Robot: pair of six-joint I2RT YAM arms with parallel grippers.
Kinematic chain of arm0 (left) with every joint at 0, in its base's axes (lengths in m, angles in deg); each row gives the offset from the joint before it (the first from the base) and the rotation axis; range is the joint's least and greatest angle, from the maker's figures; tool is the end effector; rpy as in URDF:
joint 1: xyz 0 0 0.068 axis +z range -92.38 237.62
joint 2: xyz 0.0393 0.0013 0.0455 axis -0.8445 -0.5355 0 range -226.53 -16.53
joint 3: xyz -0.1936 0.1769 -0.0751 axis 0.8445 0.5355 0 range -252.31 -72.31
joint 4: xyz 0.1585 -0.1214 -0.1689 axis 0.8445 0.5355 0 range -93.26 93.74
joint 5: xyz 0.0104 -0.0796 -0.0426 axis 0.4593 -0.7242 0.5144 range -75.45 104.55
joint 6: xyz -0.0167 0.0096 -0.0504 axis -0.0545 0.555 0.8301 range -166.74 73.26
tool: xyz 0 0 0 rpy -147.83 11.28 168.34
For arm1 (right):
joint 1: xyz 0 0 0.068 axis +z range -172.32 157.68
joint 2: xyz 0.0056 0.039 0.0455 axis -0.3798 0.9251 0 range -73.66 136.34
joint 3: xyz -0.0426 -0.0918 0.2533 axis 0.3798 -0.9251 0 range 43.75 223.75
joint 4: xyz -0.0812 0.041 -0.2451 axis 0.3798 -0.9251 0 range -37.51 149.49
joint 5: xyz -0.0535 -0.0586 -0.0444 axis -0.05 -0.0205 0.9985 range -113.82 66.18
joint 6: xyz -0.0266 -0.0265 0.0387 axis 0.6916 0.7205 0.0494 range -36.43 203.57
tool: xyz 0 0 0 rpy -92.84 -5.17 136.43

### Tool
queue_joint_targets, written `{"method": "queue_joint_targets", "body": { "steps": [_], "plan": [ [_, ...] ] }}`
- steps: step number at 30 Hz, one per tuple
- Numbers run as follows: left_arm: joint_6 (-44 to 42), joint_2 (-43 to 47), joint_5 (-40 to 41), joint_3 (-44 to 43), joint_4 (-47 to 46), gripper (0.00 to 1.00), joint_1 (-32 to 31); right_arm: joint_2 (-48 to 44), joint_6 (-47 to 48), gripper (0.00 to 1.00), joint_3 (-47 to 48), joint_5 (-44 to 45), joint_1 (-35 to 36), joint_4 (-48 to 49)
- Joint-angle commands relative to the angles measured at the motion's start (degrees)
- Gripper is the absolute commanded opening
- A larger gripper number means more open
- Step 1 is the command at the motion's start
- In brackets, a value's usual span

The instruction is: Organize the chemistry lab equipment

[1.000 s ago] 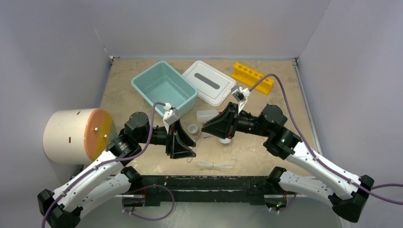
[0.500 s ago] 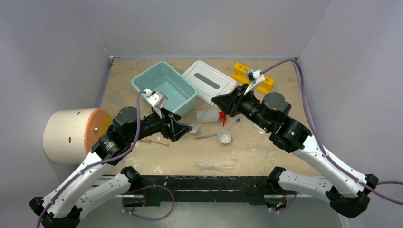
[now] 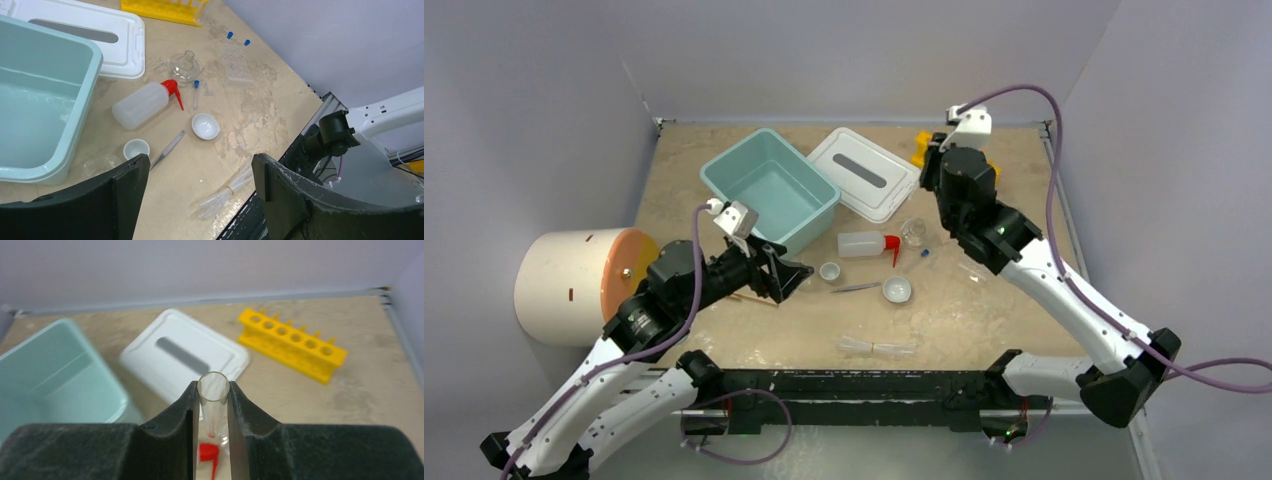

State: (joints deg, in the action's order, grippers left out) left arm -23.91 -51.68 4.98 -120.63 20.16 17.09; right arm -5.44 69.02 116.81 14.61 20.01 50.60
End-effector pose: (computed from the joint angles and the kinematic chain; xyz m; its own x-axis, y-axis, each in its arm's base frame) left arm 0.0999 -0.0930 0.3603 -0.4216 -0.1430 -0.8954 0.6526 0.6378 -0.4092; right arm 0.2091 0.1606 0.4318 -0.0680 0.2043 -0.9765 -0.0537 0.9766 0.2081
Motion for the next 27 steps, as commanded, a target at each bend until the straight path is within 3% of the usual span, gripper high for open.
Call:
{"method": "queue_joint_targets", "body": {
  "steps": [1, 14, 27],
  "plan": [
    [-1.67, 0.91, -0.36, 0.33, -1.27, 0.76, -0.07, 0.81, 3.63, 0.03, 3.72, 3.82, -8.14, 7.28],
    [-1.00, 1.85, -4.44, 1.15, -2.18, 0.76, -0.09, 10.59, 4.22, 0.03, 6.90, 4.86, -23.16, 12.71],
    [-1.28, 1.67, -5.20, 1.16, -2.15, 0.76, -0.08, 19.56, 3.80, 0.00, 8.33, 6.86, -29.80, 14.73]
  ]
}}
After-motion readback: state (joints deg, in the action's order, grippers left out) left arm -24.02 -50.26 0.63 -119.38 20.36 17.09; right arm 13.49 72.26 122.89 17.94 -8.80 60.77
